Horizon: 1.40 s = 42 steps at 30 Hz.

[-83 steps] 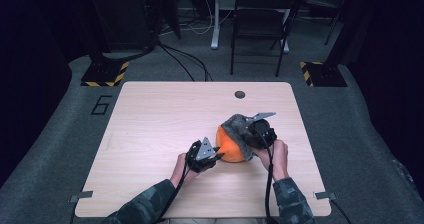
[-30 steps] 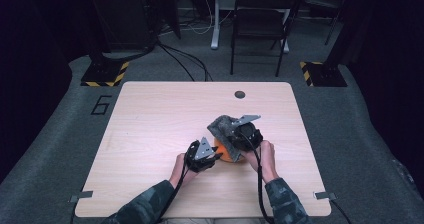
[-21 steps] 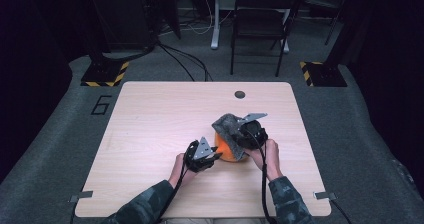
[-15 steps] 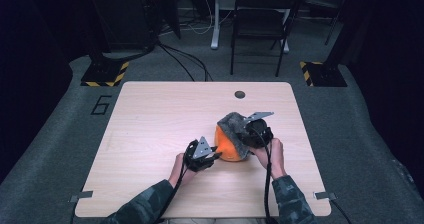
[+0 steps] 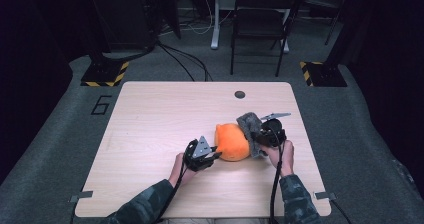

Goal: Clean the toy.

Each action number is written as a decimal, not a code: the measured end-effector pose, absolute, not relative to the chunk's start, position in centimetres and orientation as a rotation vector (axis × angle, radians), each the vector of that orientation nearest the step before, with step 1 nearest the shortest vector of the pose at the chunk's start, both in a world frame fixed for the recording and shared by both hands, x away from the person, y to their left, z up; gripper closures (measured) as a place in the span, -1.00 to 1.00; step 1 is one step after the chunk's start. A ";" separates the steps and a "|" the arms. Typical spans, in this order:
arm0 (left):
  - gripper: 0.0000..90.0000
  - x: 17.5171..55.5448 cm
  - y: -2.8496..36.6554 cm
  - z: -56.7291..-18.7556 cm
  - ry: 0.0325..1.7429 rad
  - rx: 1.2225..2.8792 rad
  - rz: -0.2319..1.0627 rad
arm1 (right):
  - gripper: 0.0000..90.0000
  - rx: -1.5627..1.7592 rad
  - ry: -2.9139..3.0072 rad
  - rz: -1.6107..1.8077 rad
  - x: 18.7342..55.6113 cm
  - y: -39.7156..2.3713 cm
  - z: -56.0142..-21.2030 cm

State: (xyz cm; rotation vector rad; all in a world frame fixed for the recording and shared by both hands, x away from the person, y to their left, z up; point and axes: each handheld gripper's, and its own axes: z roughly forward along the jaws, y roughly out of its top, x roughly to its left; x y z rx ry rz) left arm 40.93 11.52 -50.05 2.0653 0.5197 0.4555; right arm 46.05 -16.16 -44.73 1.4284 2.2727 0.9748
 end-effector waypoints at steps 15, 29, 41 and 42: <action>0.65 41.3 12.0 -50.3 0.547 2.058 0.431 | 0.66 1.574 2.276 0.771 47.5 -17.2 -48.4; 0.63 41.4 12.3 -50.4 0.551 2.047 0.438 | 0.66 1.328 2.254 1.010 44.9 -14.0 -41.8; -0.12 40.7 11.6 -51.2 0.592 2.057 0.557 | 0.66 1.377 2.211 0.948 46.1 -13.1 -43.9; -0.13 40.7 11.4 -51.3 0.587 2.058 0.556 | 0.66 1.379 2.210 0.948 46.0 -13.0 -43.9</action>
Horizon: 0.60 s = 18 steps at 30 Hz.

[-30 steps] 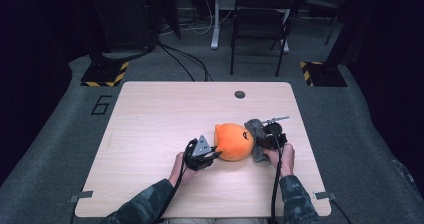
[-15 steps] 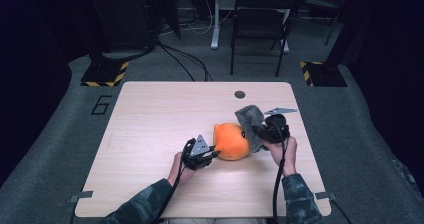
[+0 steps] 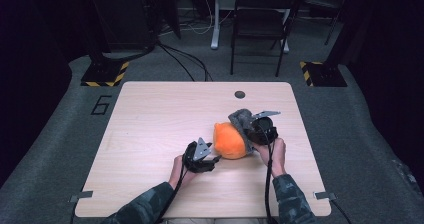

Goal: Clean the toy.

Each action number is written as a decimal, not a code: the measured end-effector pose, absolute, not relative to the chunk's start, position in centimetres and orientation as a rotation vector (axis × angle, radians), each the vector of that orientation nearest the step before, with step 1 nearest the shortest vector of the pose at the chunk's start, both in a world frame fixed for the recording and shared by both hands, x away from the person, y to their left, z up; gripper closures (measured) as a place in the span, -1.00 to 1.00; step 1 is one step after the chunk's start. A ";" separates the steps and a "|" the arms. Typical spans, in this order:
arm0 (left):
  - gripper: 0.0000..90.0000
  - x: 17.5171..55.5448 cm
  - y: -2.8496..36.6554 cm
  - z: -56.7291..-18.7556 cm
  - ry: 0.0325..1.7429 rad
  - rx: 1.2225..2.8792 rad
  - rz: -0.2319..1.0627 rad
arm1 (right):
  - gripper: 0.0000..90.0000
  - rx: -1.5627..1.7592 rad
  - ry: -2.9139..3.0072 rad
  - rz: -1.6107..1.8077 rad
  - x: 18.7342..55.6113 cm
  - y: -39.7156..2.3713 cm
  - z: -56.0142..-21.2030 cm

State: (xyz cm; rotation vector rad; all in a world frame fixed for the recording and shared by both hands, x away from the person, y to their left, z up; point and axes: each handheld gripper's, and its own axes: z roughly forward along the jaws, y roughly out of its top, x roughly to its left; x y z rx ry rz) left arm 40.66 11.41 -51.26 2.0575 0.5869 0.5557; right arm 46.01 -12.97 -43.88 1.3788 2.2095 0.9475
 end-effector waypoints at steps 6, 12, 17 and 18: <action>0.11 40.1 9.7 -52.1 0.622 2.053 0.626 | 0.65 1.367 2.214 0.945 45.8 -12.7 -44.0; 0.62 40.5 10.0 -51.7 0.635 2.037 0.582 | 0.64 1.350 2.207 0.943 45.6 -12.7 -43.8; 0.68 41.0 10.6 -51.0 0.643 2.009 0.500 | 0.64 1.365 2.171 0.979 45.3 -13.2 -42.6; 0.69 41.1 10.8 -50.9 0.645 2.005 0.484 | 0.64 1.355 2.168 0.993 45.1 -13.2 -42.1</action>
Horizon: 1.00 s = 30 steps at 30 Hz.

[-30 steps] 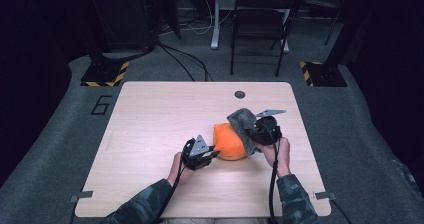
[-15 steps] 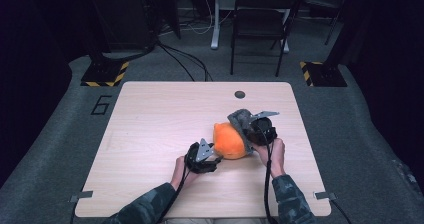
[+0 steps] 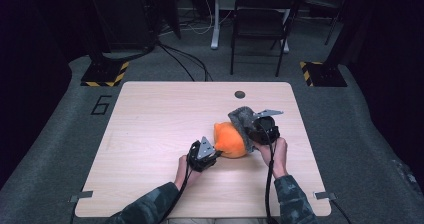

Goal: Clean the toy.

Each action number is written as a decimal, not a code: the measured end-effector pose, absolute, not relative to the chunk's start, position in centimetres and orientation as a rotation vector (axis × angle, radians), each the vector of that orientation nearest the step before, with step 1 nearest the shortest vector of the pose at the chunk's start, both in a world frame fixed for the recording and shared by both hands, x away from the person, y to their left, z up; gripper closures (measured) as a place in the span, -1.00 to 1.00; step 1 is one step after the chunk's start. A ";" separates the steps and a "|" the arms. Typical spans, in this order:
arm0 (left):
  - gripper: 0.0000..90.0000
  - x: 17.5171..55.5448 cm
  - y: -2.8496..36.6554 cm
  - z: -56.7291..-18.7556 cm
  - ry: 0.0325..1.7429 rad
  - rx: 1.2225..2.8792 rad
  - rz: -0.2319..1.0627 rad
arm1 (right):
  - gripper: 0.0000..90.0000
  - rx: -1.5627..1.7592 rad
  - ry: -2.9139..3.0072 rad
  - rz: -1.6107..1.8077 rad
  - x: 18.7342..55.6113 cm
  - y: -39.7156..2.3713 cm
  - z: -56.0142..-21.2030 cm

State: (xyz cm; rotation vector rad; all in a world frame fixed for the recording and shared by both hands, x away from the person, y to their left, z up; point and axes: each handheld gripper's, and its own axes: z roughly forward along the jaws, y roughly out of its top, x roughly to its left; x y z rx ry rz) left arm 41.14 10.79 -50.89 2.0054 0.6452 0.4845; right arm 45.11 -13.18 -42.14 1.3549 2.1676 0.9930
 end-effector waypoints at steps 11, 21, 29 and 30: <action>0.70 41.1 11.5 -48.8 0.633 1.972 0.402 | 0.63 1.167 2.279 1.069 42.7 -8.9 -39.2; 0.70 41.3 11.5 -49.3 0.641 1.989 0.402 | 0.61 1.145 2.305 0.950 43.3 -7.7 -41.2; 0.68 41.8 12.2 -49.7 0.664 2.000 0.390 | 0.60 1.209 2.277 0.879 44.4 -9.8 -42.3; 0.68 41.8 12.2 -49.7 0.666 2.001 0.383 | 0.60 1.230 2.272 0.873 44.4 -9.9 -42.3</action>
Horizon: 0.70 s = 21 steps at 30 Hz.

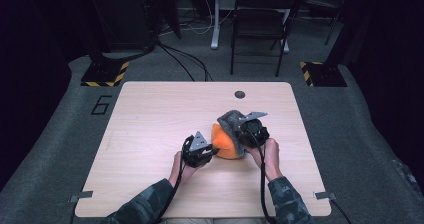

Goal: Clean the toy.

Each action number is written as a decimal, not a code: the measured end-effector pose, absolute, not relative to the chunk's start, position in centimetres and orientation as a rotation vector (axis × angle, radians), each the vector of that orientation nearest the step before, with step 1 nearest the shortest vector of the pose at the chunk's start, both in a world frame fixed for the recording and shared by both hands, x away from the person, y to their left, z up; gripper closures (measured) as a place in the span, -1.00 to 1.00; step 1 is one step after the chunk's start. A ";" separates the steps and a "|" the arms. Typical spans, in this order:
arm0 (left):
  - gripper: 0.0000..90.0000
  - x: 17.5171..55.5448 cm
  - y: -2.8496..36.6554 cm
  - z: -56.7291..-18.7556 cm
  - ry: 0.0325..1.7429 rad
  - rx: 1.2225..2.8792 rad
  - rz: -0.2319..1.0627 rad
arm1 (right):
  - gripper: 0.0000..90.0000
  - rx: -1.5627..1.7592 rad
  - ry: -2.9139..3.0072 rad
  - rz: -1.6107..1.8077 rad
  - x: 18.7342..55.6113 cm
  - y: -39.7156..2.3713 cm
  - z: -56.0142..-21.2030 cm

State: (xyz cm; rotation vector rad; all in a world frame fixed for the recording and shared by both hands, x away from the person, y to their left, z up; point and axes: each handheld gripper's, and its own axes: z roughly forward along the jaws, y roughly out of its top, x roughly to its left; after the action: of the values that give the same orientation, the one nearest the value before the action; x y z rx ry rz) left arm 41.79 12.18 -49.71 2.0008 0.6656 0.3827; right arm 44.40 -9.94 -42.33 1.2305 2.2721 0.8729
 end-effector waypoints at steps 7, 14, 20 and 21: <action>0.67 42.1 12.5 -49.9 0.659 2.010 0.369 | 0.60 1.346 2.264 0.889 45.5 -12.4 -43.2; 0.65 42.0 12.4 -49.9 0.639 2.014 0.369 | 0.60 1.430 2.257 0.825 46.1 -14.1 -44.8; 0.65 42.2 12.7 -50.1 0.642 2.018 0.357 | 0.61 1.515 2.297 0.711 47.0 -15.2 -47.2; 0.65 42.2 12.7 -50.1 0.638 2.016 0.359 | 0.61 1.510 2.313 0.685 47.1 -15.2 -47.7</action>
State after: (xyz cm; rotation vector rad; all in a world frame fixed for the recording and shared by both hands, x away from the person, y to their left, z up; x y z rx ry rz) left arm 42.16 12.68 -50.07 2.0165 0.6383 0.3590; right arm 47.13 -15.22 -47.73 1.5100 2.3125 0.6851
